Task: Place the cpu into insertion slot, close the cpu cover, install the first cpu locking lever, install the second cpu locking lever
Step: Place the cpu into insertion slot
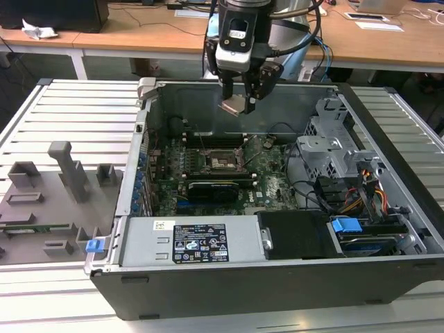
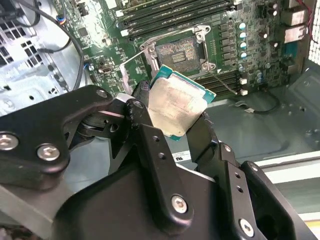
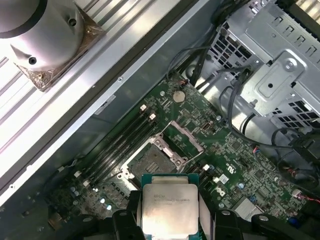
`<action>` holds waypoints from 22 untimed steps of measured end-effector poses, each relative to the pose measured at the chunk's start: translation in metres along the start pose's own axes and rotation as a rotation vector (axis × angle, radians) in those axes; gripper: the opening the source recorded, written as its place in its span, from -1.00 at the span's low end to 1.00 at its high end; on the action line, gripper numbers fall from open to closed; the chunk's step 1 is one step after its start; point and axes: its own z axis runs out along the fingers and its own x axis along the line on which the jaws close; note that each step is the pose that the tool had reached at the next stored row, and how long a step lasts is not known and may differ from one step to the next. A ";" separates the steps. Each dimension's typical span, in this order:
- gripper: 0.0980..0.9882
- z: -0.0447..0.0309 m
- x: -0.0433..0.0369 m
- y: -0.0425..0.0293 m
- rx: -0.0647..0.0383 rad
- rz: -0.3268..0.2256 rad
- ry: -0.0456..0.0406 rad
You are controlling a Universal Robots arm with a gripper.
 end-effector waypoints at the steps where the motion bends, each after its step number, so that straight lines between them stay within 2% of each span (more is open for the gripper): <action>1: 0.00 0.0002 0.0000 0.0000 0.000 0.012 -0.0009; 6: 0.00 0.0014 0.0000 -0.0001 -0.001 0.084 -0.0070; 22: 0.00 0.0056 0.0017 -0.0024 -0.001 0.243 -0.0182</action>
